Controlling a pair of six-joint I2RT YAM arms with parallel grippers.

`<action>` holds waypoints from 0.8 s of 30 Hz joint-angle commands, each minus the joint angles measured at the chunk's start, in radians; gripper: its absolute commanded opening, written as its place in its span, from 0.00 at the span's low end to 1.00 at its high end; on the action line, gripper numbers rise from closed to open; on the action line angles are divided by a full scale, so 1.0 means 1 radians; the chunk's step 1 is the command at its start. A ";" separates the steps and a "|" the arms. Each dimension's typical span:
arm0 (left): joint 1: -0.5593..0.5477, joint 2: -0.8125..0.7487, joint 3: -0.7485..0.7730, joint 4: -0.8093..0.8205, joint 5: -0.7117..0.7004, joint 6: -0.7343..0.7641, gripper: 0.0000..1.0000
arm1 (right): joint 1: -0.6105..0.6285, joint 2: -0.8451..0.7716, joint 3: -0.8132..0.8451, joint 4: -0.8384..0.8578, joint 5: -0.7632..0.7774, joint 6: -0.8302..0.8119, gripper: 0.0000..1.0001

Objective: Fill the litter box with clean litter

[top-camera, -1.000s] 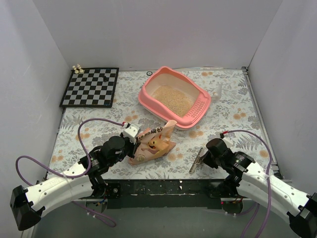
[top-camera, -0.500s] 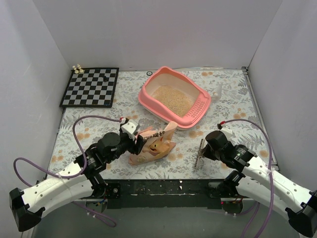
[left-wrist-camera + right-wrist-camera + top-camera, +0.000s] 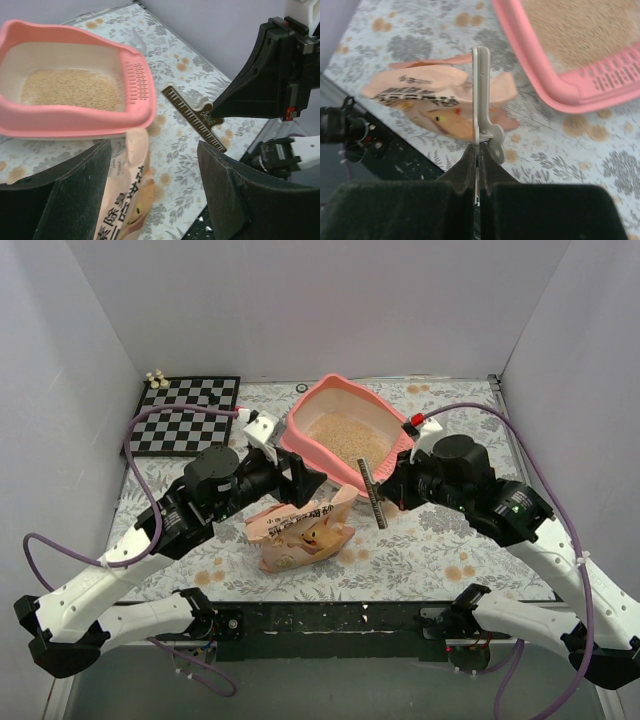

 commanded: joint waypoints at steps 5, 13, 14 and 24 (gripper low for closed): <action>0.060 0.066 0.064 0.167 0.310 -0.263 0.69 | 0.003 0.061 0.226 0.047 -0.409 -0.171 0.01; 0.157 0.092 0.013 0.353 0.512 -0.424 0.69 | 0.003 0.044 0.349 0.034 -0.332 -0.161 0.01; 0.163 0.096 0.004 0.373 0.531 -0.442 0.69 | 0.003 0.041 0.354 0.039 -0.331 -0.160 0.01; 0.186 0.100 -0.117 0.638 0.624 -0.534 0.67 | 0.003 0.024 0.313 0.149 -0.419 -0.096 0.01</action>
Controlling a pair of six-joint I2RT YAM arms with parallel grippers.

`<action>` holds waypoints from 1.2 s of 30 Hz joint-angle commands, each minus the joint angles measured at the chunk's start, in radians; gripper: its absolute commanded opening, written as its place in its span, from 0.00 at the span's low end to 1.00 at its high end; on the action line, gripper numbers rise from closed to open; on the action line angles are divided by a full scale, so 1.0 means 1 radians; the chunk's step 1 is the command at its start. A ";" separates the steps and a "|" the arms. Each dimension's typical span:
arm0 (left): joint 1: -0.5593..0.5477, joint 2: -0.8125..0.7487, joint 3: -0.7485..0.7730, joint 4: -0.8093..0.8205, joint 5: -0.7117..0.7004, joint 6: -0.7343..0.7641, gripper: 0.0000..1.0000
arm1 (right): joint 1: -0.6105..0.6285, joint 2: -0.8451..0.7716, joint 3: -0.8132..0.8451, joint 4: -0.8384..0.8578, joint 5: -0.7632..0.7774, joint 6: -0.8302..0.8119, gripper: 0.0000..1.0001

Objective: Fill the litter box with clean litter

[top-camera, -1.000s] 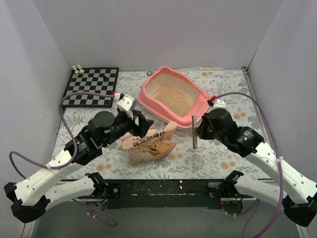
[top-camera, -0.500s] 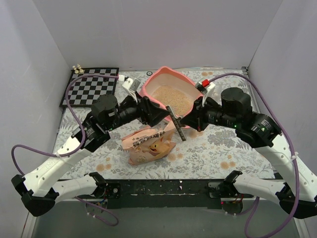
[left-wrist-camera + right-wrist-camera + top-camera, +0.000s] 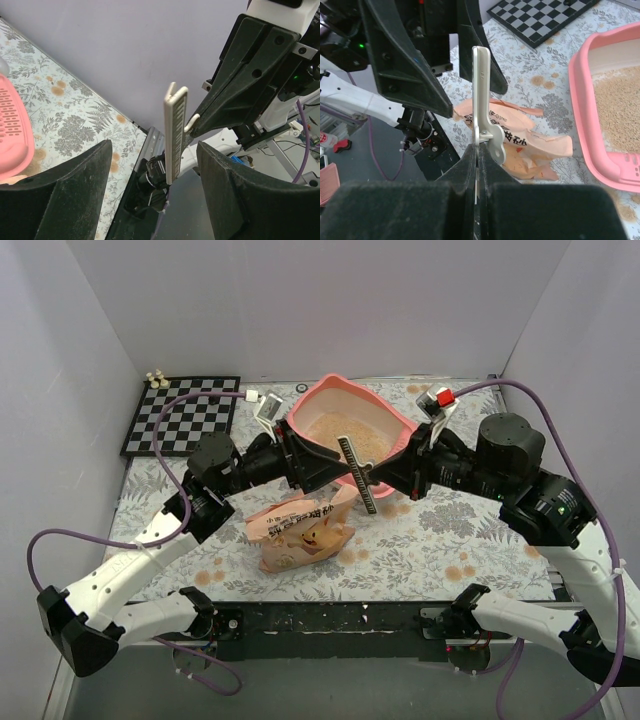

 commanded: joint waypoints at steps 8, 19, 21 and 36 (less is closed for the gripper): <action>0.023 -0.035 -0.043 0.185 0.047 -0.011 0.56 | 0.002 -0.006 -0.081 0.190 -0.104 0.075 0.01; 0.058 -0.060 -0.105 0.262 0.067 -0.029 0.37 | 0.002 -0.005 -0.130 0.240 -0.130 0.103 0.01; 0.061 -0.056 -0.113 0.277 0.084 -0.034 0.27 | 0.002 -0.011 -0.149 0.258 -0.130 0.115 0.01; 0.073 -0.099 -0.116 0.274 0.163 0.023 0.00 | 0.002 -0.002 -0.086 0.061 -0.121 0.020 0.50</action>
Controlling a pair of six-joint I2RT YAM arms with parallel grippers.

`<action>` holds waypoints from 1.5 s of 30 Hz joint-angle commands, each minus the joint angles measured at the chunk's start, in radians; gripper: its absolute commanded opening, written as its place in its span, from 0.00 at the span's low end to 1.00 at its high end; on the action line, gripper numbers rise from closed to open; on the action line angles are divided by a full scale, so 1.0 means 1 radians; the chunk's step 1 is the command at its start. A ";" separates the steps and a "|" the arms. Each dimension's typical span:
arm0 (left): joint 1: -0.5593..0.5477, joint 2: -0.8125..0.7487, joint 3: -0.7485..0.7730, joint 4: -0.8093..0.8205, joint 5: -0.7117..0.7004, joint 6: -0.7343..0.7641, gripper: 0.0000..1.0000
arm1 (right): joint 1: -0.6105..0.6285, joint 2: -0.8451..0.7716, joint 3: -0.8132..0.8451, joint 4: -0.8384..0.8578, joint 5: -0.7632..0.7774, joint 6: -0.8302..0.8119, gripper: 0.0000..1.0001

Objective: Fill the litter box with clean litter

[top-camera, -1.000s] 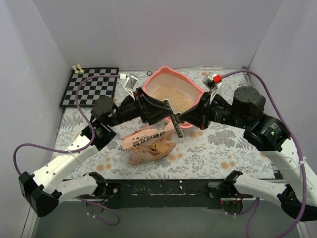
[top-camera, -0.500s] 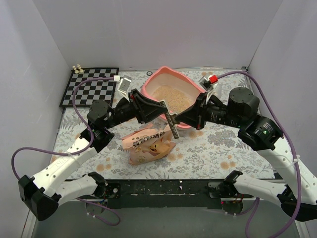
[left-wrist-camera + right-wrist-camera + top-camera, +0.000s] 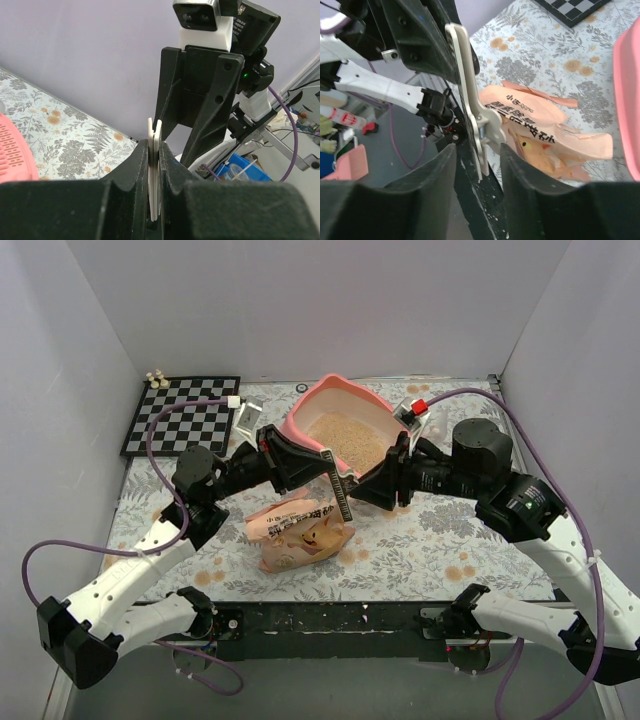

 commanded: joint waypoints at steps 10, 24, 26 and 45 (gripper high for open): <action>0.003 -0.131 -0.004 -0.090 0.167 0.063 0.00 | 0.004 -0.095 0.033 -0.084 -0.050 -0.116 0.72; 0.003 -0.116 -0.002 -0.075 0.199 0.037 0.00 | 0.004 -0.030 -0.074 0.162 -0.245 -0.016 0.80; 0.004 -0.112 -0.001 -0.078 0.190 0.037 0.00 | 0.004 -0.029 -0.099 0.197 -0.266 0.002 0.80; 0.004 -0.085 -0.016 -0.033 0.147 0.005 0.01 | 0.013 -0.033 -0.180 0.315 -0.257 0.042 0.02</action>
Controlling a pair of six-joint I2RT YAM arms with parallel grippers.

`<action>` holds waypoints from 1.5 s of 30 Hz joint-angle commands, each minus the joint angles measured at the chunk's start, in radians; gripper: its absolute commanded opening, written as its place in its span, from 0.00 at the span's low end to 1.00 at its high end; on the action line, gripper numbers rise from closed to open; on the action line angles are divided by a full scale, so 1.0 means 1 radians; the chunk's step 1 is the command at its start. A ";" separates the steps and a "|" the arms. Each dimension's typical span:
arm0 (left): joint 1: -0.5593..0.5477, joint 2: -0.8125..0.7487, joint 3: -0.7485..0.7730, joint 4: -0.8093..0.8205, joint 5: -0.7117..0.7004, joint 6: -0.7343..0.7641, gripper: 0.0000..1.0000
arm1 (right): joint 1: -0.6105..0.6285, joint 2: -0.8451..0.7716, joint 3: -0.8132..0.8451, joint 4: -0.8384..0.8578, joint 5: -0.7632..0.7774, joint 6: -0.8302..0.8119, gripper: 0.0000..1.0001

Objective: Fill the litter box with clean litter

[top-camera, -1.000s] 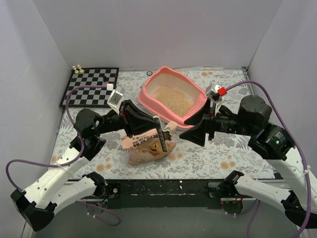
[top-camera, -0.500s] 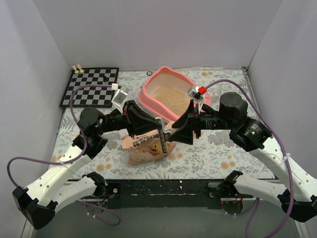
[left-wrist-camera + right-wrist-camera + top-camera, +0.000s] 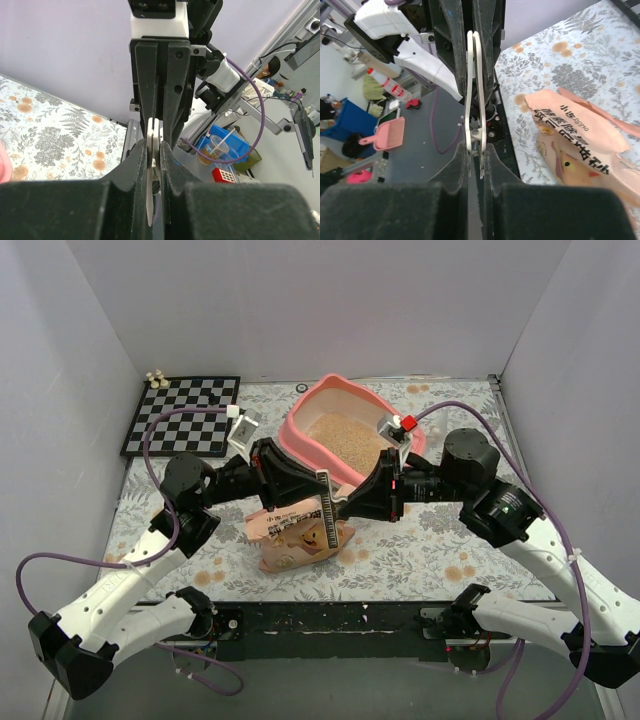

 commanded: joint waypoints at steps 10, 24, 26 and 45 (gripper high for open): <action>0.000 -0.097 0.054 -0.427 -0.231 0.243 0.62 | 0.002 -0.001 0.182 -0.206 0.264 -0.135 0.01; 0.000 -0.045 0.002 -0.917 -0.512 0.476 0.62 | 0.002 0.203 0.463 -0.536 0.476 -0.522 0.01; -0.002 -0.030 -0.005 -0.929 -0.507 0.499 0.61 | 0.001 0.216 0.462 -0.534 0.476 -0.560 0.01; -0.098 0.075 -0.013 -0.986 -0.546 0.586 0.60 | -0.012 0.267 0.419 -0.527 0.484 -0.626 0.01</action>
